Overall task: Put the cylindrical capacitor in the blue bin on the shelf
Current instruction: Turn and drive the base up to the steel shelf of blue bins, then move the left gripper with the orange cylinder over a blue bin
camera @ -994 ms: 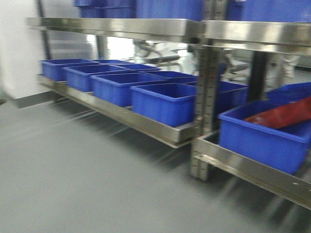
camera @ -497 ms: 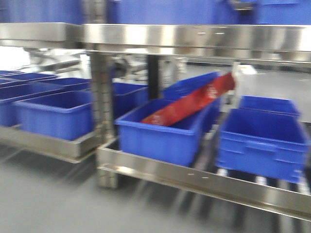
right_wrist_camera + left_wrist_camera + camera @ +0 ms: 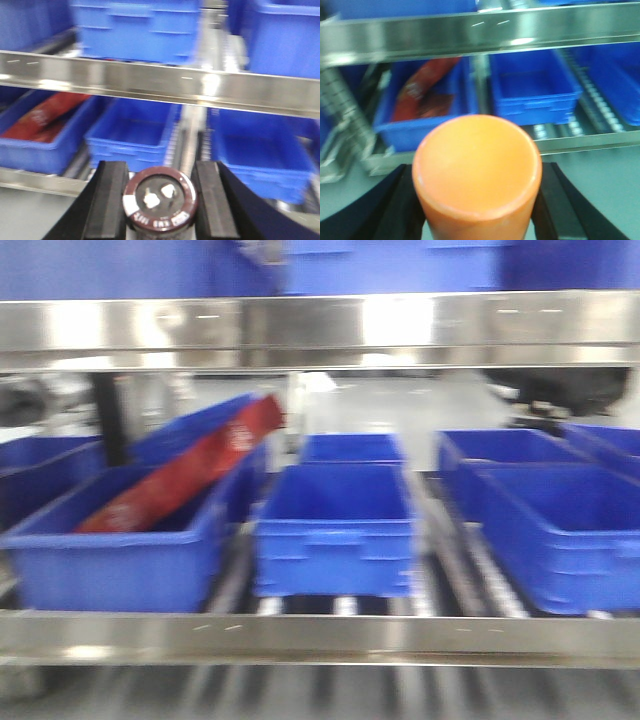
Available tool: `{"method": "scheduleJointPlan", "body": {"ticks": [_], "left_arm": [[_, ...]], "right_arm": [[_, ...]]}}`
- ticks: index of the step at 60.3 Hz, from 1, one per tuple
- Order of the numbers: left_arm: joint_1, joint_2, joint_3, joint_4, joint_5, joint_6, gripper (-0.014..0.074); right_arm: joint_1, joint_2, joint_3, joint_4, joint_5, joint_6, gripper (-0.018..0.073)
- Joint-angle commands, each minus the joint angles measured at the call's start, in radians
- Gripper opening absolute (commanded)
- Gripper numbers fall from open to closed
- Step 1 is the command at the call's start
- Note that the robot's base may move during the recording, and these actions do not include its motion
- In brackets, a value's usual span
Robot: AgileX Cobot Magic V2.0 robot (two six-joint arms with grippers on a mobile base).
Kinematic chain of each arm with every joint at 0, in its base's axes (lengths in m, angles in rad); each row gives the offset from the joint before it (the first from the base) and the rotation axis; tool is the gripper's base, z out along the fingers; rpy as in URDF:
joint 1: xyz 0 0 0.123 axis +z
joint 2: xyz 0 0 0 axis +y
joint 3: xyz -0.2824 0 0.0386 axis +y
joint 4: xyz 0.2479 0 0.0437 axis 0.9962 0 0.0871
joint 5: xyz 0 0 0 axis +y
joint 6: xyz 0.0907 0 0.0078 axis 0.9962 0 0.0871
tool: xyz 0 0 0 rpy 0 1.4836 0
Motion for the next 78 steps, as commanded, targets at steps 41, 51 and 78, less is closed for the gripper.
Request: {"method": "scheduleJointPlan", "body": {"ticks": [41,51,78], "left_arm": [[-0.008,-0.003,-0.008,-0.005,-0.021,0.000,-0.0111],[-0.008,-0.003,-0.008,-0.005,-0.021,0.000,-0.0111],[-0.008,-0.003,-0.008,-0.005,-0.021,0.000,-0.0111]], "right_arm": [[0.003,-0.001,-0.006,-0.004,-0.022,-0.001,-0.0063],[0.003,-0.001,-0.006,-0.004,-0.022,-0.001,-0.0063],[0.003,-0.001,-0.006,-0.004,-0.022,-0.001,-0.0063]]}}
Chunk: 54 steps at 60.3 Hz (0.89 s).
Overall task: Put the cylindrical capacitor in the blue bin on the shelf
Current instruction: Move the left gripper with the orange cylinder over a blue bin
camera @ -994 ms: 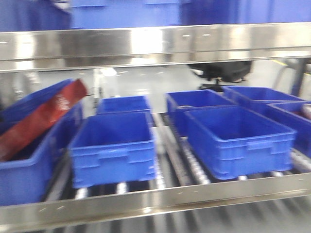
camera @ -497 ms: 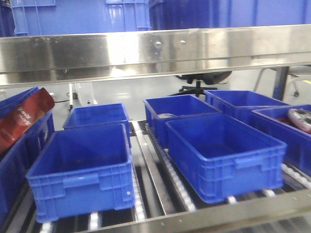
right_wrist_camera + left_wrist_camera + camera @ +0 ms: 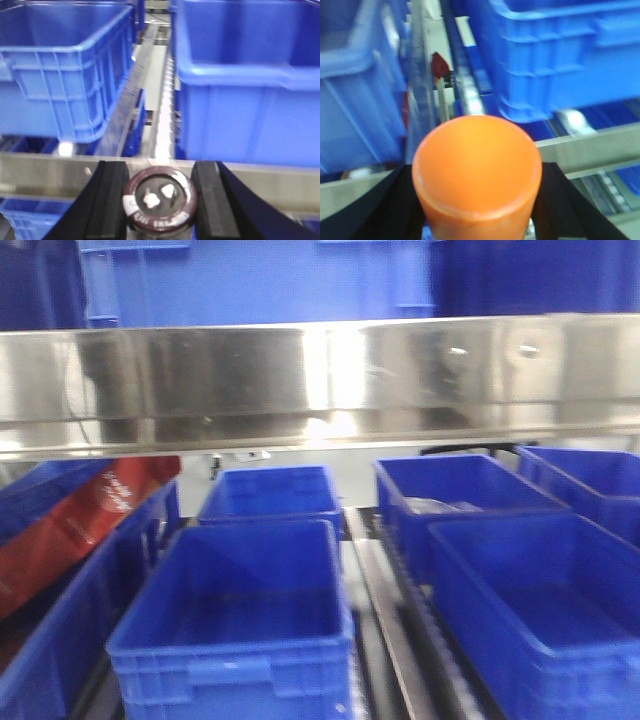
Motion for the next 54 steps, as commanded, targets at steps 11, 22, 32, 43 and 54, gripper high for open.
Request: {"method": "scheduleJointPlan", "body": {"ticks": [11,22,32,43,54], "left_arm": [[-0.008,-0.005,-0.008,-0.003,-0.021,0.000,-0.0111],[-0.008,-0.005,-0.008,-0.003,-0.021,0.000,-0.0111],[-0.008,-0.005,-0.008,-0.003,-0.021,0.000,-0.0111],[-0.008,-0.005,-0.008,-0.003,-0.021,0.000,-0.0111],[-0.008,-0.005,-0.008,-0.003,-0.021,0.000,-0.0111]], "right_arm": [[0.003,-0.001,-0.006,-0.004,-0.022,-0.001,-0.0063],[0.003,-0.001,-0.006,-0.004,-0.022,-0.001,-0.0063],[0.003,-0.001,-0.006,-0.004,-0.022,-0.001,-0.0063],[0.003,-0.001,-0.006,-0.004,-0.022,-0.001,-0.0063],[0.003,-0.001,-0.006,-0.004,-0.022,-0.001,-0.0063]]}}
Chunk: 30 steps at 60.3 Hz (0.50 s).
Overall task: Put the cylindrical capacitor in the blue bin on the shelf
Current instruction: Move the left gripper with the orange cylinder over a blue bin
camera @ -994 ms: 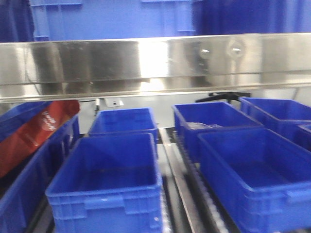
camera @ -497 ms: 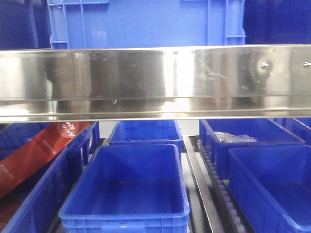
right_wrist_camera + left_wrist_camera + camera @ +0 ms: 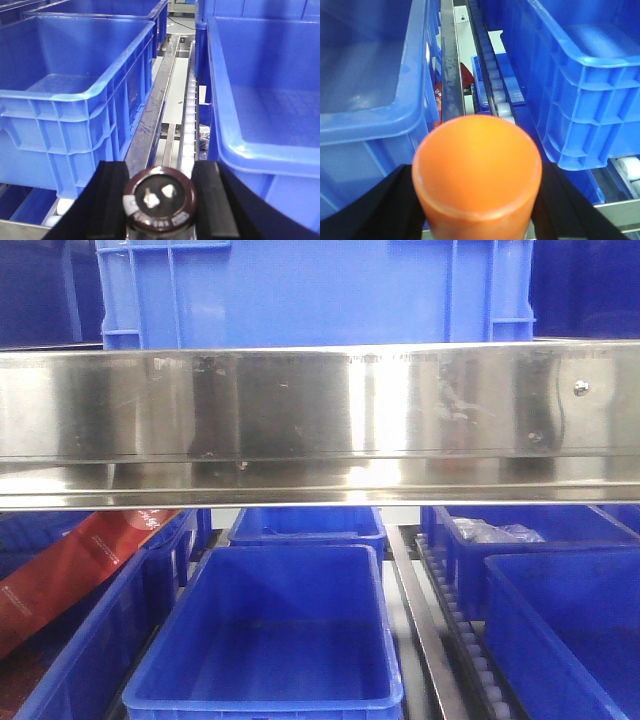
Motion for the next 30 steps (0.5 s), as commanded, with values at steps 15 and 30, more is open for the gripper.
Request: {"method": "scheduleJointPlan", "body": {"ticks": [15,30], "left_arm": [[-0.008,-0.005,-0.008,-0.005,-0.021,0.000,-0.0111],[-0.008,-0.005,-0.008,-0.005,-0.021,0.000,-0.0111]], "right_arm": [[0.003,-0.001,-0.006,-0.004,-0.022,-0.001,-0.0063],[0.003,-0.001,-0.006,-0.004,-0.022,-0.001,-0.0063]]}}
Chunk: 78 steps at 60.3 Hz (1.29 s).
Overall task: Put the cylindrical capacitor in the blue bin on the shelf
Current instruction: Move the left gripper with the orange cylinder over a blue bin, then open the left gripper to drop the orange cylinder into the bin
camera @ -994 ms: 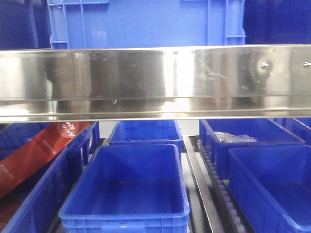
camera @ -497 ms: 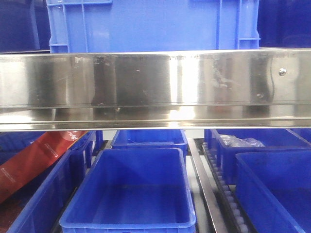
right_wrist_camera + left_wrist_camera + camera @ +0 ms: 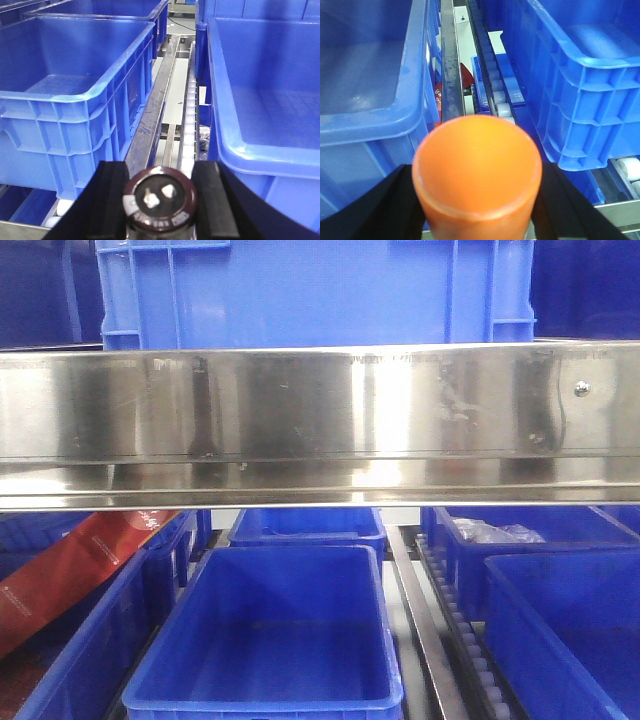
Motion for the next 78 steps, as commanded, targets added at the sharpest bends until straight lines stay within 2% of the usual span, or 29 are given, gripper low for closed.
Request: {"method": "scheduleJointPlan", "body": {"ticks": [1,32,39,47,54,66,71,78], "left_arm": [[-0.008,-0.005,-0.008,-0.005,-0.021,0.000,-0.0111],[-0.008,-0.005,-0.008,-0.005,-0.021,0.000,-0.0111],[-0.008,-0.003,-0.008,-0.005,-0.060,0.000,-0.0111],[-0.011,0.048,-0.082,-0.015,-0.058,0.000,-0.0111],[-0.075,0.143,-0.226,-0.015,-0.050,0.043,-0.0111],[-0.269,0.380,-0.523,-0.003,-0.046,0.053,-0.0111],[-0.319,0.495,-0.641,0.000,-0.046,0.053,-0.0111],[-0.354,0.651,-0.778,0.000,-0.060,0.053,-0.0111]], "right_arm": [[0.003,-0.001,-0.006,-0.004,-0.022,-0.001,-0.0063],[0.003,-0.001,-0.006,-0.004,-0.030,-0.001,-0.0063],[0.003,-0.001,-0.006,-0.004,-0.030,-0.001,-0.0063],[0.003,-0.001,-0.006,-0.004,-0.033,-0.001,-0.0063],[0.003,-0.001,-0.006,0.005,-0.029,-0.001,-0.0063],[0.009,-0.001,-0.006,0.005,-0.034,-0.001,-0.0063],[0.017,-0.001,-0.006,0.005,-0.042,-0.001,-0.0063],[0.029,-0.001,-0.006,0.005,-0.056,-0.001,-0.0063]]}}
